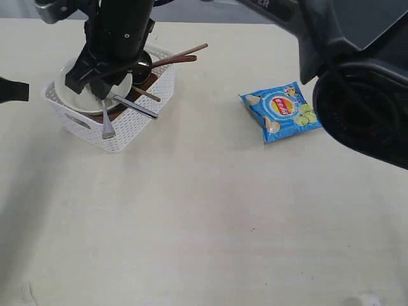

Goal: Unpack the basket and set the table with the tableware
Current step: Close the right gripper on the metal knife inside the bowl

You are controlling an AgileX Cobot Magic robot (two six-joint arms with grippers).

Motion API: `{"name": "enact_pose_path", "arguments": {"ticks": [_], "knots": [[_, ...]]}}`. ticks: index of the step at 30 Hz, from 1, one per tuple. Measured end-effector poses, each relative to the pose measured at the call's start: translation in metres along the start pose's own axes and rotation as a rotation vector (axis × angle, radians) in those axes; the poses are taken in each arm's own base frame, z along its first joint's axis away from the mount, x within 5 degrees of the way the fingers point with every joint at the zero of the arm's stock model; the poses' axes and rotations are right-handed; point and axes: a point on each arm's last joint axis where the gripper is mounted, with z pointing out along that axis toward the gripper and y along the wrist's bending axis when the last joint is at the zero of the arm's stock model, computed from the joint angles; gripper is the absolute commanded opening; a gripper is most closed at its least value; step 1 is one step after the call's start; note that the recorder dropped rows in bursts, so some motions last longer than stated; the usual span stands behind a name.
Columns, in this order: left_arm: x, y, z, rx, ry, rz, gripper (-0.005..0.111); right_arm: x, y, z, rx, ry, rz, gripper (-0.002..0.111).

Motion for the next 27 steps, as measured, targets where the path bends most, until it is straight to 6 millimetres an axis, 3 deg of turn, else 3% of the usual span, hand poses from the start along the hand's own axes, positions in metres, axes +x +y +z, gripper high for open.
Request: {"name": "enact_pose_path", "arguments": {"ticks": [4,23,27], "knots": [[0.000,0.000,0.000,0.000,0.000,0.000,0.000,0.005,-0.005,0.015,0.028,0.042,0.002,0.038],[0.000,0.000,0.000,0.000,0.000,0.000,0.000,0.010,-0.009,0.035,0.025,0.084,0.008,0.038],[0.000,0.000,0.000,0.000,0.000,0.000,0.000,0.011,-0.010,0.037,0.030,0.087,0.006,0.028]]}}
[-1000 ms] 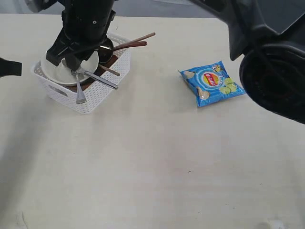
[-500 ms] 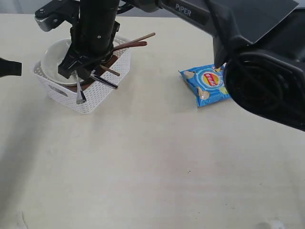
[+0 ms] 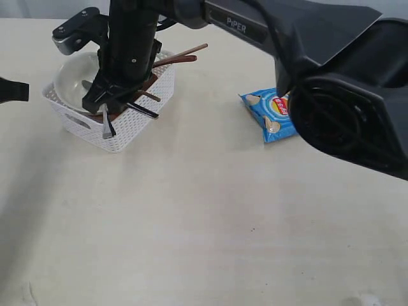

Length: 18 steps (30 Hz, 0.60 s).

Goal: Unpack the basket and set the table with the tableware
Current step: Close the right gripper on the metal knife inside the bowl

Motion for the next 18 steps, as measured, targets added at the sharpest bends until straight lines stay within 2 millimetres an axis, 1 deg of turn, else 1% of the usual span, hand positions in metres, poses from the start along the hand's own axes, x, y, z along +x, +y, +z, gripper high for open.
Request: {"name": "enact_pose_path", "arguments": {"ticks": [6,14,18], "knots": [[0.0000,0.0000,0.0000,0.000,0.000,0.000,0.000,0.0007,-0.0019,0.0038,0.015,0.007,0.012,-0.001],[0.0000,0.0000,0.0000,0.000,0.000,0.000,0.000,0.0008,-0.0020,0.0038,0.016,0.007,0.020,0.000],[-0.0002,0.0000,0.0000,0.000,-0.002,0.000,0.000,-0.0002,-0.0016,-0.0034,0.023,-0.001,0.016,0.000]]}}
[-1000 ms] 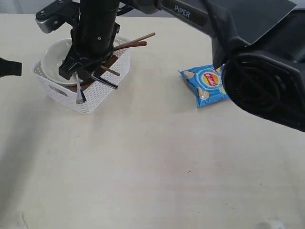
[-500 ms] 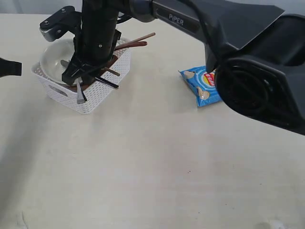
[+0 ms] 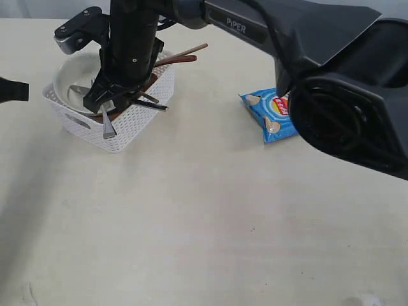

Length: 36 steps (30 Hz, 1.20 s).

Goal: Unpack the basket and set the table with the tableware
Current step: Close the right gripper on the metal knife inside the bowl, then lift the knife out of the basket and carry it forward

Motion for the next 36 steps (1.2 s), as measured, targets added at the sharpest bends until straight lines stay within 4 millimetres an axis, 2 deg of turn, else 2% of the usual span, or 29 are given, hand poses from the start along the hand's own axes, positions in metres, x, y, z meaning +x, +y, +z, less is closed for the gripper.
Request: {"name": "enact_pose_path", "arguments": {"ticks": [9,18,23,25,29,33,36], "knots": [[0.000,0.000,0.000,0.000,-0.002,0.000,0.000,-0.004,0.002,-0.038,0.031,-0.058,-0.014,0.000],[-0.002,0.000,0.000,0.002,-0.020,0.000,0.000,-0.002,-0.001,-0.059,0.099,-0.039,-0.121,0.000],[-0.008,-0.001,0.000,0.011,-0.093,0.000,0.000,-0.002,0.000,-0.089,0.157,-0.066,-0.376,0.000],[-0.008,-0.001,0.000,0.011,-0.093,0.000,0.000,-0.002,-0.001,-0.094,0.183,-0.055,-0.490,0.000],[-0.008,-0.001,0.000,0.010,-0.093,0.008,0.000,-0.001,-0.003,-0.107,0.235,-0.041,-0.608,0.000],[-0.008,-0.001,0.000,0.010,-0.093,0.020,0.000,0.014,0.002,-0.119,0.298,0.055,-0.774,0.000],[-0.008,-0.001,0.000,0.010,-0.093,0.020,0.000,0.038,0.018,-0.114,0.245,0.180,-1.049,0.000]]}}
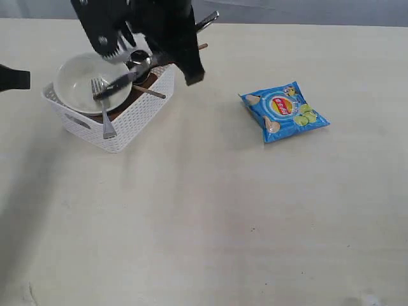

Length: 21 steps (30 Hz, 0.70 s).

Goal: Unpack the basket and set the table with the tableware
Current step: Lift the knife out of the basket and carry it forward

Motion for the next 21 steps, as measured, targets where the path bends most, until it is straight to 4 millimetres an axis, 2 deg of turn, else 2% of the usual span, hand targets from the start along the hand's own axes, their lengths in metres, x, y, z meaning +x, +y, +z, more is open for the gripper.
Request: {"name": "enact_pose_path", "arguments": {"ticks": [5,10,16,21], "knots": [[0.001,0.000,0.000,-0.001,0.006,0.004,0.000,-0.013,0.033,-0.010,-0.074,-0.104,-0.351,0.000],[0.001,0.000,0.000,0.000,0.006,0.002,0.000,-0.029,0.056,-0.009,-0.128,-0.202,-0.539,0.000],[0.001,0.000,0.000,0.000,0.007,0.002,0.000,-0.037,0.087,0.018,-0.226,-0.237,-0.807,0.000],[0.001,0.000,0.000,0.000,0.009,0.002,0.000,-0.037,0.100,0.044,-0.171,-0.230,-0.913,0.000]]}}
